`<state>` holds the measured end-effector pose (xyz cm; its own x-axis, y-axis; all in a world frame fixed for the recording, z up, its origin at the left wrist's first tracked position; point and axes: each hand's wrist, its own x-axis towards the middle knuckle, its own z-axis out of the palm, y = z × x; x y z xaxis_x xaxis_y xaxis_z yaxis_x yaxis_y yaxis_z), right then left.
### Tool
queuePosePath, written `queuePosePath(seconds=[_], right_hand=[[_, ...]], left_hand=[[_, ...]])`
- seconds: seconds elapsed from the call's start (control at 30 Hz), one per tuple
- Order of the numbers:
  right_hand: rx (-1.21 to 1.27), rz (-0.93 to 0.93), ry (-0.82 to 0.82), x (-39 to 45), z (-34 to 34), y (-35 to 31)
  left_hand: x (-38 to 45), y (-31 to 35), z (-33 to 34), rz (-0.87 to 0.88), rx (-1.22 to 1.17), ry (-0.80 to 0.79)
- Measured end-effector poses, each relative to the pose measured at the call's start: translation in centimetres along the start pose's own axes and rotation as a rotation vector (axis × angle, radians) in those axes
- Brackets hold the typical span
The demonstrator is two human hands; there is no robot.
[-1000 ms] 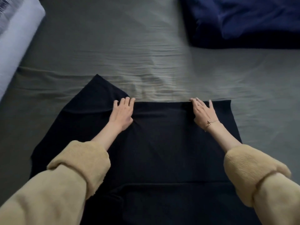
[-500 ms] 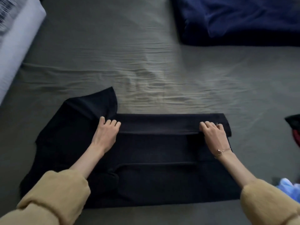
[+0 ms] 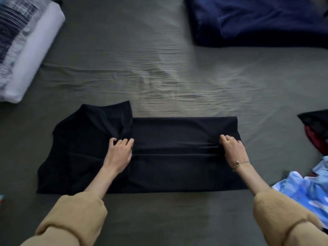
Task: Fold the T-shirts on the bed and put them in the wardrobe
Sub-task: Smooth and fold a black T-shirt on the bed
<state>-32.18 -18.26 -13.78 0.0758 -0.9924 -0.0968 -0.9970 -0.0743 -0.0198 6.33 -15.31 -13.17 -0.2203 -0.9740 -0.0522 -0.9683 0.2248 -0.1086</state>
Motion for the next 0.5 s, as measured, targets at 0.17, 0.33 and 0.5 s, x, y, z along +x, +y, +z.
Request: queuePosePath(seconds=[0.17, 0.33, 0.5], right_hand=[[0.201, -0.151, -0.073, -0.9, -0.5, 1.1], [0.192, -0.244, -0.171, -1.4, -0.4, 3.2], [0.174, -0.237, -0.126, -0.6, -0.1, 3.4]], left_hand=[[-0.6, 0.1, -0.3, -0.053, -0.454, -0.274], [-1.0, -1.0, -0.6, -0.061, -0.457, -0.295], [0.0, -1.2, -0.9, -0.091, -0.424, -0.246]])
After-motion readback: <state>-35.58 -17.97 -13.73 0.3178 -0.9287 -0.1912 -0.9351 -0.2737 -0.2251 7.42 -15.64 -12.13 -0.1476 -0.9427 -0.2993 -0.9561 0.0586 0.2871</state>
